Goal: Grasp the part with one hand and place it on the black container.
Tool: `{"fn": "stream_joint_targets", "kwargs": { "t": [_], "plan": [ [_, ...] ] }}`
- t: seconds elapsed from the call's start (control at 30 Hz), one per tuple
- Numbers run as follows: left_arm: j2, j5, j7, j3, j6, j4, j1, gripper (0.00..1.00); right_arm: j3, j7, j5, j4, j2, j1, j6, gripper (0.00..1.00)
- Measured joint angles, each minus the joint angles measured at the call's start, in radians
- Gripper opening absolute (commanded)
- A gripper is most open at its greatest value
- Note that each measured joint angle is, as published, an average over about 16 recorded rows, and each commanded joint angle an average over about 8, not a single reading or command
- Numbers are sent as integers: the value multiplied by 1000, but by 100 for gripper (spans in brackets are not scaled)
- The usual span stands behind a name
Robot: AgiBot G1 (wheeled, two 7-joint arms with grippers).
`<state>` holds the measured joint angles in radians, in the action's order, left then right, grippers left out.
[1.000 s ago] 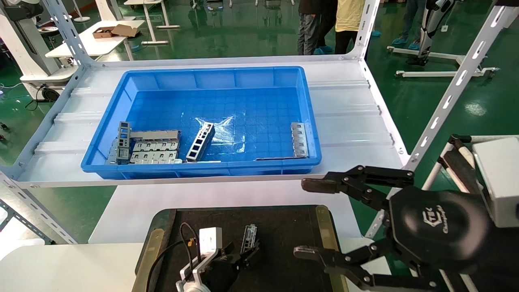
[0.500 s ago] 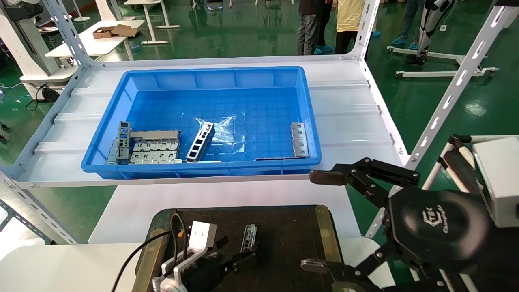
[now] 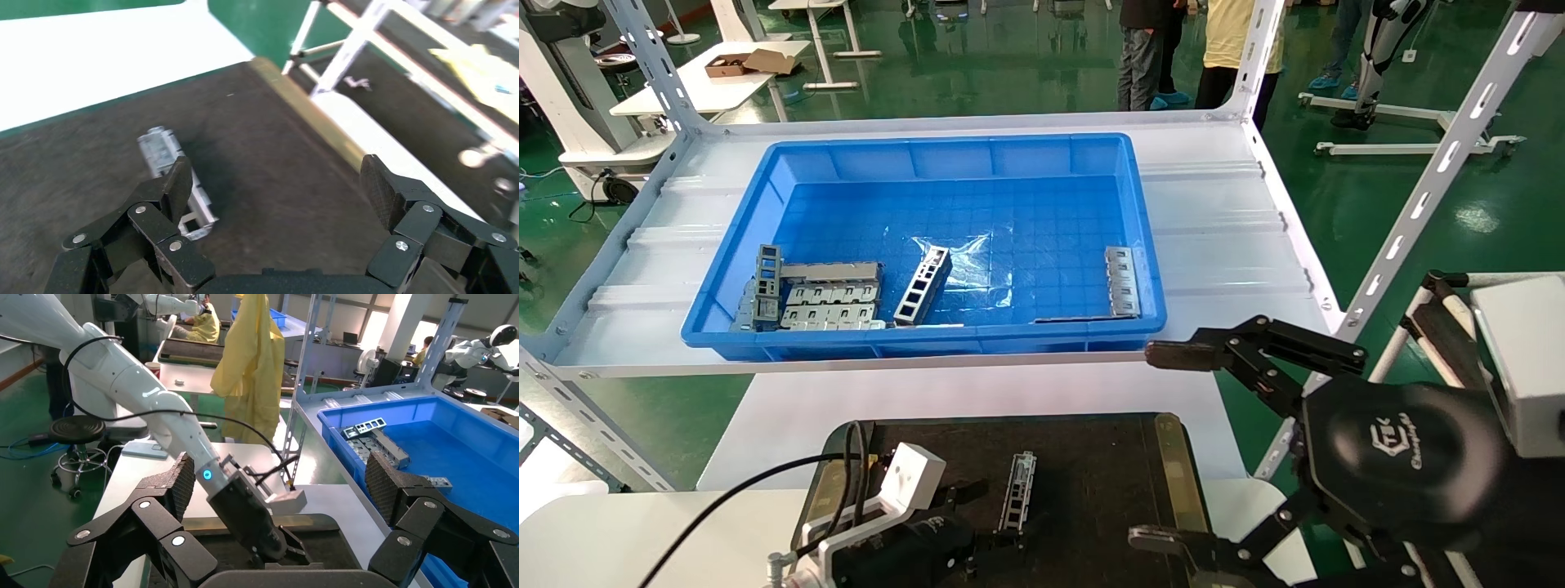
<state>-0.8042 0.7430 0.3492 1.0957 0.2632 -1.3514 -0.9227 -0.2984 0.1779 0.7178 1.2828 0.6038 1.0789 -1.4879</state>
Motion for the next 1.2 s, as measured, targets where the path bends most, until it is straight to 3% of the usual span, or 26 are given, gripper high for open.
{"fn": "stream_joint_targets", "kwargs": {
  "t": [0.27, 0.53, 0.93, 1.2],
  "plan": [
    [58, -63, -121, -122, 240, 2, 32, 100, 0, 0, 0, 0, 0, 0, 0, 100],
    [114, -119, -207, -191, 425, 4, 36, 100, -1, 0, -1, 0, 0, 0, 0, 100],
    [189, -177, -266, -249, 614, 2, 2, 100, -1, -1, -1, 0, -1, 0, 1, 100],
    [213, -200, -278, -268, 674, 0, -15, 100, -2, -1, -1, 0, -1, 0, 1, 100]
  ]
}}
